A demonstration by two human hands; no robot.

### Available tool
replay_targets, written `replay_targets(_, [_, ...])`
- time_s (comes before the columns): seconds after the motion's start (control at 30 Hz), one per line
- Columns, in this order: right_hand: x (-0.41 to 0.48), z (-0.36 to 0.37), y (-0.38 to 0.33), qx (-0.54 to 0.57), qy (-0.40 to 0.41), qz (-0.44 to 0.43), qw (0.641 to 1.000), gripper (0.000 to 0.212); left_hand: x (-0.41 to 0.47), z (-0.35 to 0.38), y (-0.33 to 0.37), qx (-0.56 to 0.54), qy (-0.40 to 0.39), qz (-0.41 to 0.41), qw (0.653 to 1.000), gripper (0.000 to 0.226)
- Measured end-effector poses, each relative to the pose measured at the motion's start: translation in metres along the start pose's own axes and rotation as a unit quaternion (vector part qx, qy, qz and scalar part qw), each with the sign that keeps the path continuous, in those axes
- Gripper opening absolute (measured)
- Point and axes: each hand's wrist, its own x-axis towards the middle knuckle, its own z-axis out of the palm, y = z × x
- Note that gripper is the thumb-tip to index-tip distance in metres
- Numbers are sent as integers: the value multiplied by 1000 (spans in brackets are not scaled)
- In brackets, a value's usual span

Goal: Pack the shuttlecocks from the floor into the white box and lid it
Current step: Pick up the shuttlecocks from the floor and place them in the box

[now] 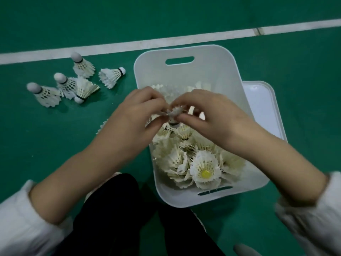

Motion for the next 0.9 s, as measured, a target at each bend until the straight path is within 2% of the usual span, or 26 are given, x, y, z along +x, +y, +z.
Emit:
replay_targets(0.07, [16, 6, 3, -7, 23, 1, 1000, 14, 0, -3, -8, -16, 26, -19, 999, 15])
replay_targets(0.17, [31, 7, 9, 30, 86, 38, 995, 17, -2, -15, -29, -32, 81, -86, 993, 30])
replay_targets(0.23, [39, 10, 13, 62, 92, 71, 991, 20, -6, -18, -52, -18, 95, -122, 988, 31])
replay_targets(0.37, [55, 32, 14, 31, 24, 87, 995, 27, -25, -5, -100, 22, 24, -212, 977, 29])
replay_targets(0.5, [67, 48, 16, -16, -4, 100, 995, 32, -46, 20, -125, 41, -38, -261, 964, 35])
replay_targets(0.67, [67, 35, 6, -18, 46, 81, 995, 30, -56, 39, -145, 75, -59, -322, 942, 54])
replay_targets(0.73, [64, 31, 4, -32, 40, 65, 997, 30, -58, 42, -155, 83, -79, -338, 934, 57])
replay_targets(0.9, [65, 51, 19, -123, -71, 20, 990, 23, -60, 44, -165, 70, -125, -360, 922, 48])
